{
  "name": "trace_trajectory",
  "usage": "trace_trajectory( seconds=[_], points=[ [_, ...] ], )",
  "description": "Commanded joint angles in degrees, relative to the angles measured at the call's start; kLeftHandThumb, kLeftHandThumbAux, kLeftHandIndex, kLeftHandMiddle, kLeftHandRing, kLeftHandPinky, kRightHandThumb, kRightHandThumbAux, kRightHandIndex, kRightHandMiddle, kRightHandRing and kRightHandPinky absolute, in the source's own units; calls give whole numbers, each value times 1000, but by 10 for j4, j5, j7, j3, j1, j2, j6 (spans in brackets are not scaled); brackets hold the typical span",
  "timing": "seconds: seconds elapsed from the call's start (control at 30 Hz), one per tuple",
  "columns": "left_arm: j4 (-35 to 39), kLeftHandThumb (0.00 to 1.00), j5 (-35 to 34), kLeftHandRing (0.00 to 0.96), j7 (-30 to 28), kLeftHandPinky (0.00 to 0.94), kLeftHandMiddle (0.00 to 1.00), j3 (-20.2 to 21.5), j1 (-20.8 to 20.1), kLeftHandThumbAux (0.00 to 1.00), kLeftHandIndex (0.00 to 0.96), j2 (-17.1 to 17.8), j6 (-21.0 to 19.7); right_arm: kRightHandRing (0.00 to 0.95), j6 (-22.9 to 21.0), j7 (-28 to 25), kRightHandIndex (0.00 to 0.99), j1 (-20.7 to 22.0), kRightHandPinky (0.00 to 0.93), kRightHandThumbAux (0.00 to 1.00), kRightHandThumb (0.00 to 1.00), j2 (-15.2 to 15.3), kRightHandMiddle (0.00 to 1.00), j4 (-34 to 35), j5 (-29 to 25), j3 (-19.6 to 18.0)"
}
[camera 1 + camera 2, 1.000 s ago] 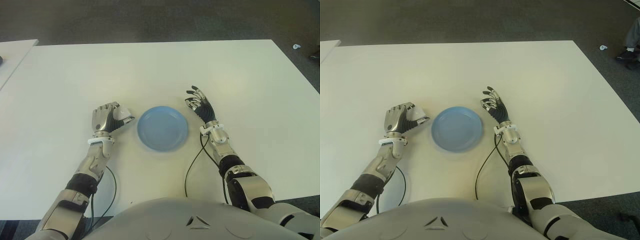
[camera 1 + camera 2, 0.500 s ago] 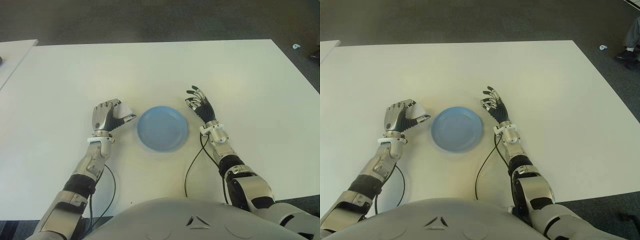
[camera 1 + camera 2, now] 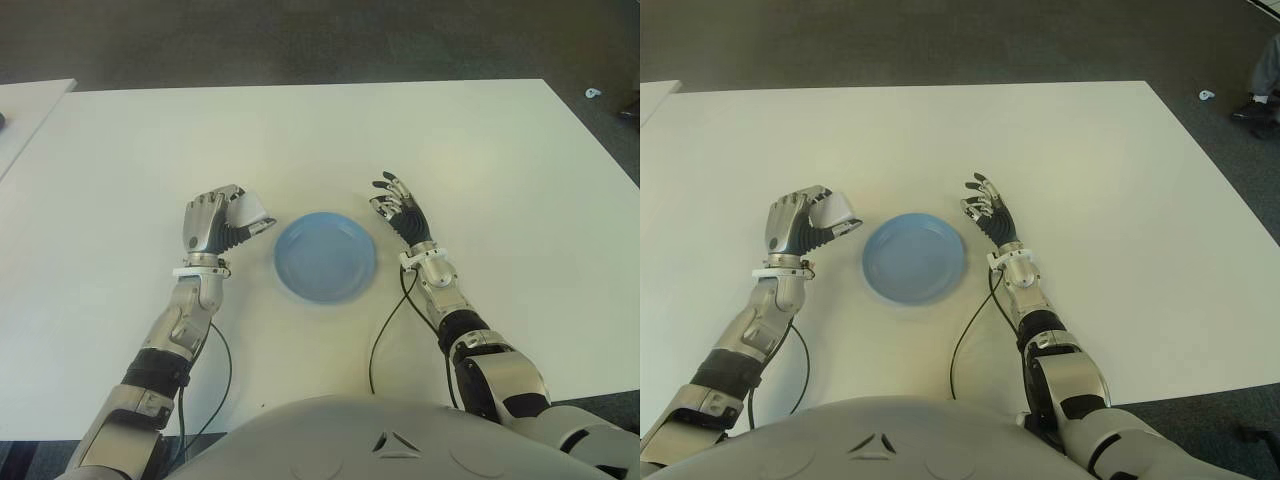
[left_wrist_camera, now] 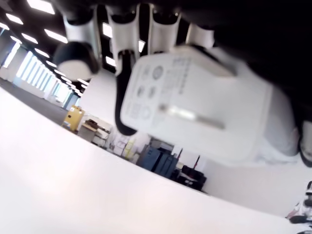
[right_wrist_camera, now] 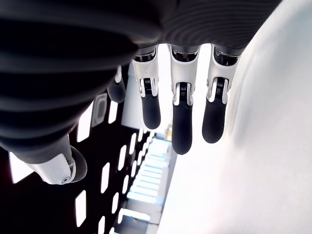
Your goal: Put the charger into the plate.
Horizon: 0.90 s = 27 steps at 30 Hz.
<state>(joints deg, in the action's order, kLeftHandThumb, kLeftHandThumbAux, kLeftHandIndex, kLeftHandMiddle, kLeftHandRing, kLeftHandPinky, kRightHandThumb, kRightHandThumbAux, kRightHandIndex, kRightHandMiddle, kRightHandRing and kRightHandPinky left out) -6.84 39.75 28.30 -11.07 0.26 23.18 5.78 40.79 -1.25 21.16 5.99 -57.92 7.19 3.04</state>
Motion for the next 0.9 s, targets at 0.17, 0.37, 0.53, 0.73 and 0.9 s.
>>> trace_trajectory(
  seconds=[0.17,0.37,0.53,0.73,0.9],
  points=[
    [117,476,8,875,-66,889,882,-6,22,504,815,-25,-33,329,-44,2,0,-59,340,533,105,-5,222,-42,9,7],
    [110,461,12,874,-71,876,883,-18,10,501,819,-31,-13,322,-44,4,0,-60,335,532,109,-7,219,-41,8,9],
    [110,443,22,871,-85,871,883,-31,3,495,824,-35,-11,321,-45,5,0,-61,338,525,107,-9,219,-38,8,9],
    [115,424,30,872,-101,882,884,-40,3,495,829,-35,-10,321,-46,6,0,-61,336,523,104,-12,221,-36,7,9],
    [107,415,52,868,-108,854,882,-61,2,493,830,-38,-8,324,-49,13,0,-62,327,515,100,-15,228,-33,7,9]
  ],
)
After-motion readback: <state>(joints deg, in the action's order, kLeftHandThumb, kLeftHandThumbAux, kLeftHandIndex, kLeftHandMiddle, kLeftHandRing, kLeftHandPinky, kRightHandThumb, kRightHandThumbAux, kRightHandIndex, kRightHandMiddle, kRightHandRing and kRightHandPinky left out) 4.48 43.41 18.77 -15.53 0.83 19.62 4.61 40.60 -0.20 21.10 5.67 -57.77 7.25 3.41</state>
